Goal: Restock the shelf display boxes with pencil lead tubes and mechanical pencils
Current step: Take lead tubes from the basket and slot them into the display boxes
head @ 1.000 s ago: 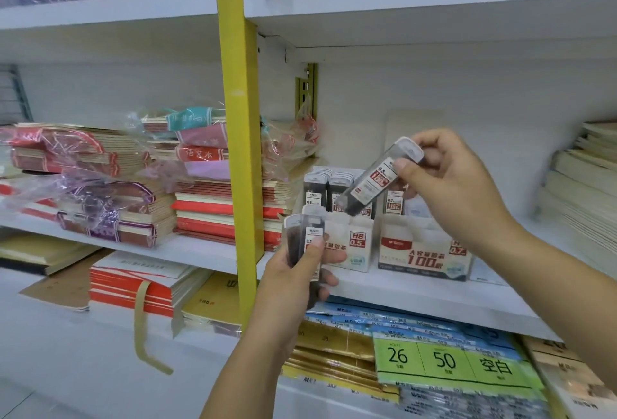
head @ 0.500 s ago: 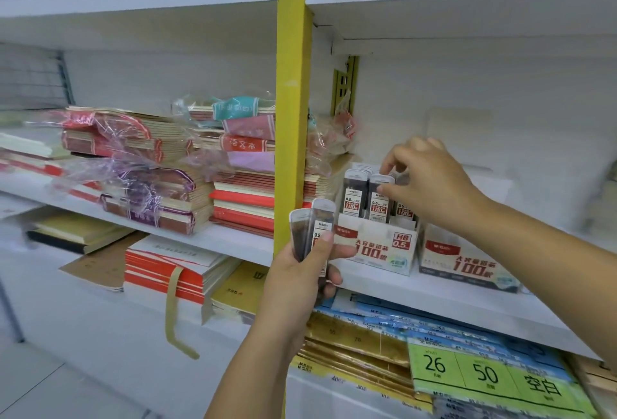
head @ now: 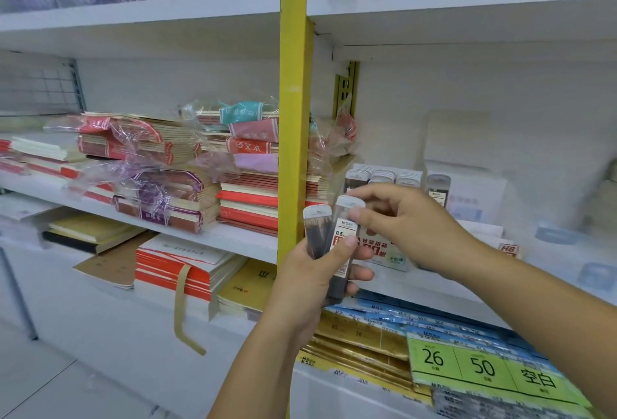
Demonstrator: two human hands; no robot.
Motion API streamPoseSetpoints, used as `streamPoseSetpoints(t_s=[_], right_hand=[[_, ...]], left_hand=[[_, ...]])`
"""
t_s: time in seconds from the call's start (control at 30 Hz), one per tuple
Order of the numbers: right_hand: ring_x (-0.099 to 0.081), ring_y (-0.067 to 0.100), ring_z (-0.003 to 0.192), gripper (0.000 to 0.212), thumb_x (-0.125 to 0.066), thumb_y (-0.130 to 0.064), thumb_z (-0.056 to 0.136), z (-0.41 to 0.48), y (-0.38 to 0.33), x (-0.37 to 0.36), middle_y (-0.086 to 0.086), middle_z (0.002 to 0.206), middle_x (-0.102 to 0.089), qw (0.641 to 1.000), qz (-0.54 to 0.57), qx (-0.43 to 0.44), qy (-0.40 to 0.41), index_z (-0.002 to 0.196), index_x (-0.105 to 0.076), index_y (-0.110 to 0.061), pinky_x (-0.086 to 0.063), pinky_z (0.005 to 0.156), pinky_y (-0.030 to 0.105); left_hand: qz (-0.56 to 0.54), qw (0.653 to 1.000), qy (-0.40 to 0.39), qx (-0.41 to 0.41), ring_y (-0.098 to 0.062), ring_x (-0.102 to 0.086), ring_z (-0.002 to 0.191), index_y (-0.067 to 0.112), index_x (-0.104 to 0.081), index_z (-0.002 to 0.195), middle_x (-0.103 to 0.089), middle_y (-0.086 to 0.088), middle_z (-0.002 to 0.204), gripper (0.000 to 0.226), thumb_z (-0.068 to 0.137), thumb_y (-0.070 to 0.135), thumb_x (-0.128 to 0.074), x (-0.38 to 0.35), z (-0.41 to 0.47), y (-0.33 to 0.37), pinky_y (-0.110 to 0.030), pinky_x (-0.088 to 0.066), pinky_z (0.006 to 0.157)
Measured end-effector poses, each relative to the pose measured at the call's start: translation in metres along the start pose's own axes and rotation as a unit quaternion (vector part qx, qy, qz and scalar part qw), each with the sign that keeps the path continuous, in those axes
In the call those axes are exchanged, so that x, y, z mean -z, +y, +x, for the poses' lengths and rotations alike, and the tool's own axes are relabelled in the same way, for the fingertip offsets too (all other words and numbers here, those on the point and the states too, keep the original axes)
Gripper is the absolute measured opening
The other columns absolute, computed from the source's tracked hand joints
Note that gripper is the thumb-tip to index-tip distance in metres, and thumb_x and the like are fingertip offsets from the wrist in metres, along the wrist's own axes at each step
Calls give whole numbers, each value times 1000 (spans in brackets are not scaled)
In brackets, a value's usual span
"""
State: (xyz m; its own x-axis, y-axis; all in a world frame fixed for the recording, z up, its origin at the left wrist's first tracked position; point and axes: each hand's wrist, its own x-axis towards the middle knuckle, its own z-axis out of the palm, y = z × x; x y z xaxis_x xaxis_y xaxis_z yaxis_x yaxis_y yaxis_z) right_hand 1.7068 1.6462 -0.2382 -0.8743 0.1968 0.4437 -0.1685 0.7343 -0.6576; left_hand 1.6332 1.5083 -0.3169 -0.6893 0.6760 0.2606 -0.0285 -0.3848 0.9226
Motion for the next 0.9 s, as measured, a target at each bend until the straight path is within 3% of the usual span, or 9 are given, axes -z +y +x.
streamPoseSetpoints(t_s=[0.07,0.13,0.27,0.47,0.63,0.77,0.9], right_hand=[[-65,-5,69,13,-65,-31,90,-1,1,-1,-17,80,-72,999,20,0,27,101,-66,-38,-45,60,6],[-64,-2,63,12,-62,-27,92,0,3,3,-14,79,-73,995,45,-2,87,102,-65,-33,-47,56,11],[-67,1,70,8,-57,-23,96,15,-2,23,-5,86,-71,975,45,47,210,100,-59,-29,-51,56,14],[-60,0,78,12,-58,-26,95,44,-2,20,-17,85,-62,958,-226,105,144,103,-52,-34,-49,64,19],[-59,6,74,15,-63,-30,92,66,10,11,-12,79,-62,970,-215,29,110,95,-49,-31,-41,56,22],[-46,17,100,6,-62,-35,90,73,20,11,-10,85,-52,940,-318,14,119,90,-65,-29,-38,77,32],[-44,14,98,30,-49,-43,96,68,14,18,-5,94,-57,933,-338,10,121,108,-69,-25,-35,80,31]], left_hand=[[-7,1000,-23,5,-14,-73,81,35,-72,107,-78,-7,103,35,76,51,-76,1,-2,0,-22,-55,62],[-32,999,-36,17,-16,-73,81,30,-68,118,-77,-10,106,41,82,51,-72,2,-1,0,-23,-54,61],[-5,999,32,44,-14,-68,68,23,-55,123,-78,-8,101,24,105,36,-47,11,4,-5,-26,-50,56],[42,996,82,3,-14,-76,83,31,-64,115,-78,2,94,19,103,35,-51,25,8,-7,-23,-59,67],[46,995,86,-5,-12,-70,70,29,-66,108,-74,0,81,16,104,30,-51,29,9,-6,-21,-56,65],[49,995,86,-10,-9,-66,66,25,-64,108,-72,4,78,16,104,30,-50,29,9,-5,-20,-55,63],[48,995,90,-16,-8,-66,65,25,-64,108,-73,5,77,15,104,30,-50,29,10,-4,-20,-55,63]])
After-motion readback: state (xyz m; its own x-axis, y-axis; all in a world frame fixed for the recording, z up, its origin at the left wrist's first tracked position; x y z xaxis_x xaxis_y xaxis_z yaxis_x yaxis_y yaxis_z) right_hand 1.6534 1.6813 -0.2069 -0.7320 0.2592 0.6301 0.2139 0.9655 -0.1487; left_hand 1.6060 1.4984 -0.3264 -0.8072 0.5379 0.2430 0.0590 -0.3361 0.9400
